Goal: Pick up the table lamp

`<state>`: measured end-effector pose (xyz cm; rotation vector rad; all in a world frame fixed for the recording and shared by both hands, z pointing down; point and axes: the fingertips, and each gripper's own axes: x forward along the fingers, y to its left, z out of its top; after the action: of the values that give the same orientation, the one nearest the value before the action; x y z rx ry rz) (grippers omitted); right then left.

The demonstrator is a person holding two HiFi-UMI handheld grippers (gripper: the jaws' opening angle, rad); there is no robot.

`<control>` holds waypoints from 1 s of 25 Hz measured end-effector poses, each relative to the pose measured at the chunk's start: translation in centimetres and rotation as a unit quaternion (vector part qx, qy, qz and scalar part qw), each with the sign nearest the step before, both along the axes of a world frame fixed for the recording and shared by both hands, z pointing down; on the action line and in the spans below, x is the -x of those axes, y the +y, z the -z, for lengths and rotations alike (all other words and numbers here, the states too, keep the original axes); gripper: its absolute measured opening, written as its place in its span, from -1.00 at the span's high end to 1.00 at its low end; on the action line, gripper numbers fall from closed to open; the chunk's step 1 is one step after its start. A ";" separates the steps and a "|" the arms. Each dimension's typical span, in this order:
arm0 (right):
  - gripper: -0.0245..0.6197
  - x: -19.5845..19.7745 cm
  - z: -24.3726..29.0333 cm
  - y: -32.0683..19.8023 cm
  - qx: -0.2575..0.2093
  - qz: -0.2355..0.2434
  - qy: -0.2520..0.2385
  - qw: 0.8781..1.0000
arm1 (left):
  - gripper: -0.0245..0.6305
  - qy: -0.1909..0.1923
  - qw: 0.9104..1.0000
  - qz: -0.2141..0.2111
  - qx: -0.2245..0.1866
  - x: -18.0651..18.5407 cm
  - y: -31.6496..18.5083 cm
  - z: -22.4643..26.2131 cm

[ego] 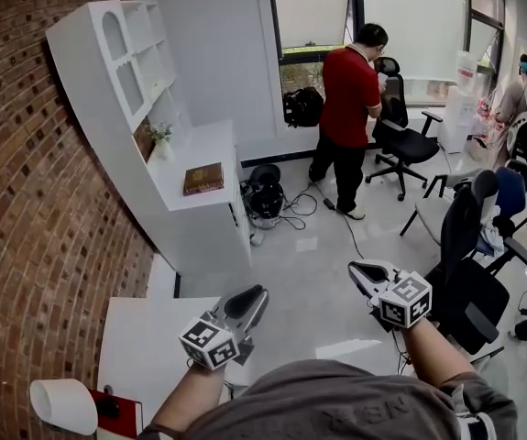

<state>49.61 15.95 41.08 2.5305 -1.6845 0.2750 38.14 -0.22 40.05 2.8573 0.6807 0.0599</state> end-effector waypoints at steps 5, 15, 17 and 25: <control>0.94 -0.5 0.1 -0.8 0.000 0.018 0.003 1.000 | 0.19 -0.001 0.999 0.042 -0.011 0.0 -1.3 -0.4; 0.94 0.5 1.5 -11.6 0.010 0.145 0.018 0.989 | 0.19 -0.008 0.981 0.193 -0.003 6.3 -9.1 -1.7; 0.94 1.6 1.5 -14.9 0.011 0.180 0.020 0.983 | 0.19 -0.011 0.973 0.232 -0.006 8.7 -11.2 -2.0; 0.94 11.0 -0.3 -29.6 0.015 0.327 0.018 0.945 | 0.19 -0.040 0.919 0.393 -0.007 22.1 -20.1 -5.4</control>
<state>38.66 -13.64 41.39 1.7889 -2.3420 0.1899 16.09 -20.29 45.44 2.8873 -0.5100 0.0568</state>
